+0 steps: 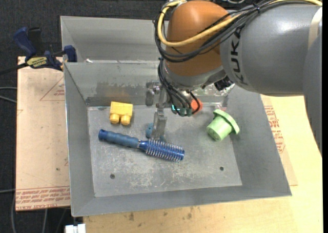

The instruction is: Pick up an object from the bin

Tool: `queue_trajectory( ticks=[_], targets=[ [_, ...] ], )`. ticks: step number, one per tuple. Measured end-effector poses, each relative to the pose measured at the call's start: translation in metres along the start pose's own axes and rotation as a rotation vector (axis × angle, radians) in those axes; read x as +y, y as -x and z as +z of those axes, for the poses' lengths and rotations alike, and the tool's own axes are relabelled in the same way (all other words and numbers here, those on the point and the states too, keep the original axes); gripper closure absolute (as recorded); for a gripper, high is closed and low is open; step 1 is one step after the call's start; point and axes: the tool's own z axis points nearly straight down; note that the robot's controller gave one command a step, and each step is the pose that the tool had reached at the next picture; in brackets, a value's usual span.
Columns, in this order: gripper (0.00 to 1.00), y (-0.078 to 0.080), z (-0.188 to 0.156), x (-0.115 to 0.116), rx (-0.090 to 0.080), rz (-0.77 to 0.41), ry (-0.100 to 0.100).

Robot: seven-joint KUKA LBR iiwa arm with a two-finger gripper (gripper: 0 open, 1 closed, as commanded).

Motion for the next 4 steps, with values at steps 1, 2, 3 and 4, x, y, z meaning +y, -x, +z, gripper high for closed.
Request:
queue_trajectory(
  ticks=[1,2,3,4],
  targets=[
    [0.0,-0.03,0.161,-0.022,0.001,-0.009,-0.001],
    [0.0,-0.022,0.124,-0.025,-0.012,-0.044,0.001],
    [0.0,-0.025,0.126,-0.024,-0.007,0.17,0.001],
    [0.0,-0.023,0.157,-0.021,-0.005,0.346,0.001]
  ],
)
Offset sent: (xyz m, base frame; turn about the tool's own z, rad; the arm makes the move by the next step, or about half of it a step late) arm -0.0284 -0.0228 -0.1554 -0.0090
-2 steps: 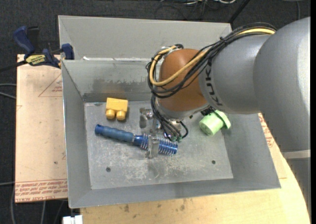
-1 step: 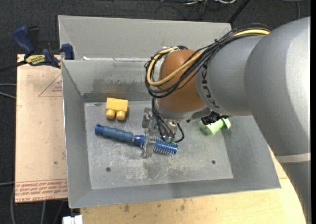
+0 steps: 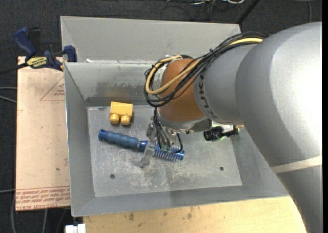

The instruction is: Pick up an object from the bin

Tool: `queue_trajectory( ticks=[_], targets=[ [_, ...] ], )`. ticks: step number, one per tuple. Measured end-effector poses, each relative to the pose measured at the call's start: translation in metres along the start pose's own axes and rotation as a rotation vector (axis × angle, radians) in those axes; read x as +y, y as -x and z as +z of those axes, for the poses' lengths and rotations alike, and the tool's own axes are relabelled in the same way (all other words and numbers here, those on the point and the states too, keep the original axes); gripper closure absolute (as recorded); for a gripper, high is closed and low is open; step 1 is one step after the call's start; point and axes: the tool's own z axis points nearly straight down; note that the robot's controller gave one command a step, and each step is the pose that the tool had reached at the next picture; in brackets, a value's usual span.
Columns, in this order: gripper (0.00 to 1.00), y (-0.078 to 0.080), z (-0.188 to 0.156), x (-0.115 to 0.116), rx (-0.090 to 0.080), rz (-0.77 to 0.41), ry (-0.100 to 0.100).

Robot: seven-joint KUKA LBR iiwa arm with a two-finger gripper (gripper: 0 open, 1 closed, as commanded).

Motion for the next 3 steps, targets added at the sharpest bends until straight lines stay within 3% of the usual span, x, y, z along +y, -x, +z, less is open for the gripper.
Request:
queue_trajectory(
  ticks=[1,2,3],
  targets=[
    [0.0,0.0,0.0,0.0,0.0,0.0,0.001],
    [1.0,0.0,0.0,0.0,0.0,0.0,0.001],
    [1.0,0.001,-0.098,0.002,-0.009,-0.002,0.004]
  ],
)
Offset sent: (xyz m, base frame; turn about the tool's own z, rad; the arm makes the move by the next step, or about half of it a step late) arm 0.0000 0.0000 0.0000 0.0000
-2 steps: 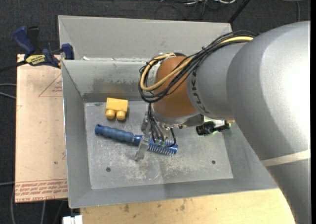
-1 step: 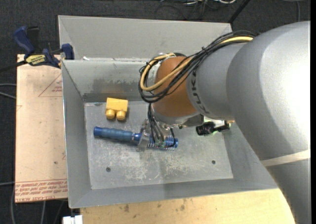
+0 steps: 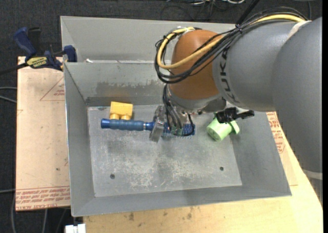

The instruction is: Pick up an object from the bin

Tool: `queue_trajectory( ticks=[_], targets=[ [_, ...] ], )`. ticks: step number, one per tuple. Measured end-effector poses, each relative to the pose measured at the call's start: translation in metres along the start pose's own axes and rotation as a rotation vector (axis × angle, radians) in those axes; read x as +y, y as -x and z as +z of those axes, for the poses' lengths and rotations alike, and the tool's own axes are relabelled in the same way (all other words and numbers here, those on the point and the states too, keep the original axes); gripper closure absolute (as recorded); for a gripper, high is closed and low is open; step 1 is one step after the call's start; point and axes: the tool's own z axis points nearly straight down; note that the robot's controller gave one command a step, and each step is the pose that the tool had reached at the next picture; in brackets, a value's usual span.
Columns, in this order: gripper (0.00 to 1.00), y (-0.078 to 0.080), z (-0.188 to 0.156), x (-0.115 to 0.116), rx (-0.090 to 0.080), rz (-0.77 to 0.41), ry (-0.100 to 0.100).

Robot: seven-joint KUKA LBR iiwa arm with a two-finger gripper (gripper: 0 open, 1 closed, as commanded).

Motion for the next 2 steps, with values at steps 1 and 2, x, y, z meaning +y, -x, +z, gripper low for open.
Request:
queue_trajectory(
  ticks=[1,2],
  targets=[
    [1.0,0.001,-0.016,0.001,0.005,-0.003,-0.003],
    [1.0,0.001,-0.028,0.001,0.006,-0.005,-0.003]
  ],
)
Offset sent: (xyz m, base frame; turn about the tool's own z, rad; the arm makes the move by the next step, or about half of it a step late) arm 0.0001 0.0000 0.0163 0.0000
